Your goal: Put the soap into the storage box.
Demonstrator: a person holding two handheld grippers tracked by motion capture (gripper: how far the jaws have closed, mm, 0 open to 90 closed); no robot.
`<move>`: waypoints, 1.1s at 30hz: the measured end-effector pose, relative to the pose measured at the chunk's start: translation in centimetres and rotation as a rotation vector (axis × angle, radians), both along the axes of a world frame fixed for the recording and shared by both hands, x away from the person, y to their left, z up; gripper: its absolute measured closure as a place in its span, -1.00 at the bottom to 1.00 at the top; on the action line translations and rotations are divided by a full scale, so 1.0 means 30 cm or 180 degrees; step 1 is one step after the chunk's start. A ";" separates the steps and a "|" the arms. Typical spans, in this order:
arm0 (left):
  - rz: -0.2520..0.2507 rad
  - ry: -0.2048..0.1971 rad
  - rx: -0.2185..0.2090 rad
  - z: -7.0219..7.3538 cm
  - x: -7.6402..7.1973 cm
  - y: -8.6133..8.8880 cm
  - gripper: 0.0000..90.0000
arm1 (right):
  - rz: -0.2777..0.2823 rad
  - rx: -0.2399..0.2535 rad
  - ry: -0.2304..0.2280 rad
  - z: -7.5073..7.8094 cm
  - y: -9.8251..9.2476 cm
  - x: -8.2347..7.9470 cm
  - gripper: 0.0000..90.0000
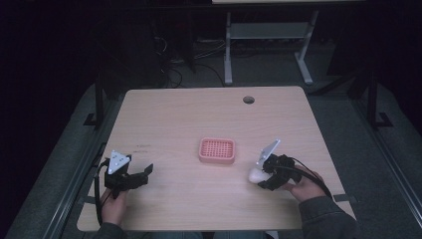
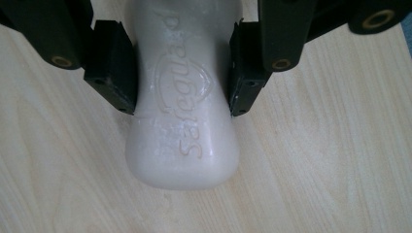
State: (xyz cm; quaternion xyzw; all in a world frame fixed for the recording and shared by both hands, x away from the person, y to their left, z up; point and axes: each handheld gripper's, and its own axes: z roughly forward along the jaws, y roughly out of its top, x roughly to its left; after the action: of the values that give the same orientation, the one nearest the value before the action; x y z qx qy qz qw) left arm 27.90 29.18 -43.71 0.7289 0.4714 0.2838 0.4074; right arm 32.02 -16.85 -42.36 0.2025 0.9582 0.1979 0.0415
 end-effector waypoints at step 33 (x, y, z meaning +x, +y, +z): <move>-0.0012 0.0008 0.0015 -0.001 0.001 -0.007 -0.69 | 0.0115 0.0115 -0.0059 0.088 0.063 0.099 0.09</move>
State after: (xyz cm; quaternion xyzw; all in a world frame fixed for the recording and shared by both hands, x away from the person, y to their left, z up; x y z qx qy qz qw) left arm 27.92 28.97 -43.74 0.7312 0.4699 0.2832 0.4055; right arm 35.00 -14.95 -39.71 0.1840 0.9575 0.2177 0.0432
